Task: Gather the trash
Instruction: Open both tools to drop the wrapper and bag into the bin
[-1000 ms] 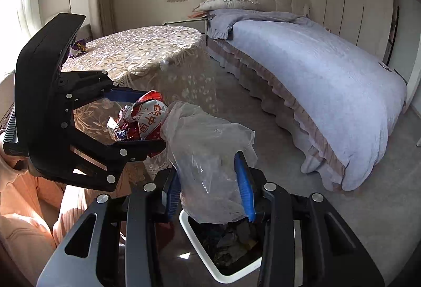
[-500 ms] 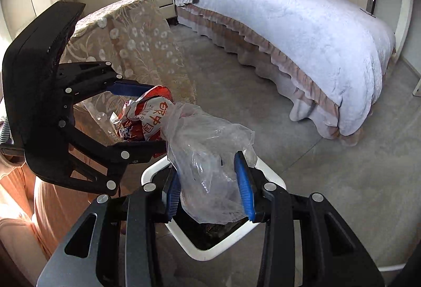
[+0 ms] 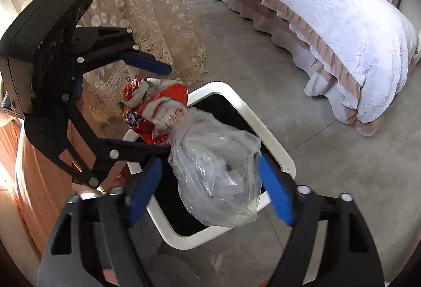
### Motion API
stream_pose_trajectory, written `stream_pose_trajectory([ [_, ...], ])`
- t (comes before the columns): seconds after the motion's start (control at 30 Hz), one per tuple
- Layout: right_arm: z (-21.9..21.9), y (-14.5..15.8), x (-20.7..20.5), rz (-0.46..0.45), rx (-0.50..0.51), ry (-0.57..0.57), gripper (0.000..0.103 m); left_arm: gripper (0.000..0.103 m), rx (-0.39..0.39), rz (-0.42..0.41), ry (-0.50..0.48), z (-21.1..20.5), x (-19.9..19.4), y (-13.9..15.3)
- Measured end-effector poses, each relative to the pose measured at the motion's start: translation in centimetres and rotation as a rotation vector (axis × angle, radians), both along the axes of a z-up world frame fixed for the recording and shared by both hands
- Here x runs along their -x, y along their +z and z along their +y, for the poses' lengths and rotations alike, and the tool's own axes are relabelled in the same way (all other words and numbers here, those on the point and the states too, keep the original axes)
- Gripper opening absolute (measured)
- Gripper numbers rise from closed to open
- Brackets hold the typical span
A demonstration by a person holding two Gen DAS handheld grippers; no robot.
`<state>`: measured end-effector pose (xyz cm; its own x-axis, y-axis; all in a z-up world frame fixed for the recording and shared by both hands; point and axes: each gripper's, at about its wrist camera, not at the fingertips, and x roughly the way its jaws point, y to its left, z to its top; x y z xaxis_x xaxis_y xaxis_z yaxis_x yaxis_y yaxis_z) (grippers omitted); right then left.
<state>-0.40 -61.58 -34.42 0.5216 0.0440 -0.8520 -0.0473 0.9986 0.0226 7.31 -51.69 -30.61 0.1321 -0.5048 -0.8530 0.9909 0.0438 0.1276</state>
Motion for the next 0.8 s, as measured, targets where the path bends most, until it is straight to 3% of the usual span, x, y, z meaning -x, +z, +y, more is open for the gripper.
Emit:
stream_pose_trajectory([
  [0.17,0.1,-1.2,-0.1,0.076,0.019,0.081,0.099,0.099,-0.066,-0.031,-0.09,-0.1,1.1,-1.4],
  [0.33,0.8,-1.0,0.1,0.093,0.047,0.113,0.099,0.099,-0.075,-0.042,-0.094,0.3,1.3,-0.9],
  [0.8,3.5,5.6,0.3,-0.076,0.063,0.141,0.099,0.099,0.107,-0.046,0.026,4.1,1.0,7.6],
])
